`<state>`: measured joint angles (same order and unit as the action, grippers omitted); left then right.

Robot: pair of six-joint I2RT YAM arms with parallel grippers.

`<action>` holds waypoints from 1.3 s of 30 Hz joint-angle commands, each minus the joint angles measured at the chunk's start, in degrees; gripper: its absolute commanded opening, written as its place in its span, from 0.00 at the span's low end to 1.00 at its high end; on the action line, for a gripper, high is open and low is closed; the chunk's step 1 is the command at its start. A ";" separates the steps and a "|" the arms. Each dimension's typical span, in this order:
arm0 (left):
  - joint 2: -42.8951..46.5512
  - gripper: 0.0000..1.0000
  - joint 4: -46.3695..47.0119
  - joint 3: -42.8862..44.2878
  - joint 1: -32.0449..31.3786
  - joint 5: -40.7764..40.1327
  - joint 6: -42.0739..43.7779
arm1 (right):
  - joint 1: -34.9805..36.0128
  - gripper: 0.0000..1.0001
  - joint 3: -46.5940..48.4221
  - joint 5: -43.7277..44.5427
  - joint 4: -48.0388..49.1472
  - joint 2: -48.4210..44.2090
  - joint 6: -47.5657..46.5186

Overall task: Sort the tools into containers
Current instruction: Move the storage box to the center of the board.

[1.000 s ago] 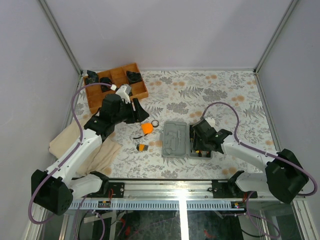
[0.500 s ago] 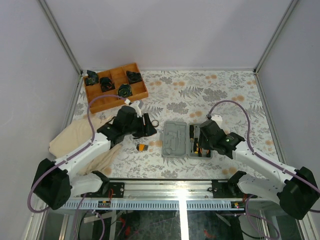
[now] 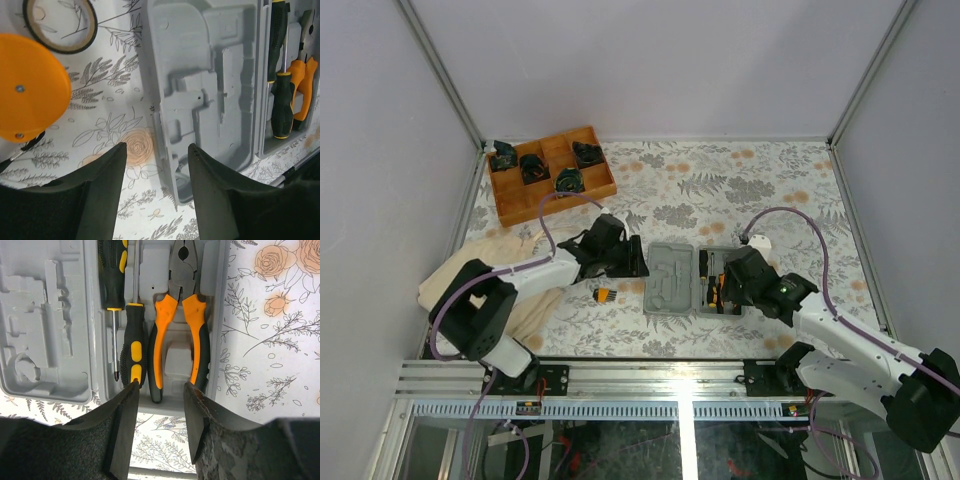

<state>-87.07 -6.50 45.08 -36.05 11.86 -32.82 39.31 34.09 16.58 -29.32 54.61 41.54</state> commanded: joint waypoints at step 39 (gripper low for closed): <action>16.22 0.00 6.33 -18.27 -10.65 -17.20 -23.43 | -0.51 0.46 -1.19 -3.94 3.79 -0.81 -1.63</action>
<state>-75.66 -0.84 29.98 -43.94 1.21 -49.58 39.29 33.34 15.86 -28.93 53.80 40.95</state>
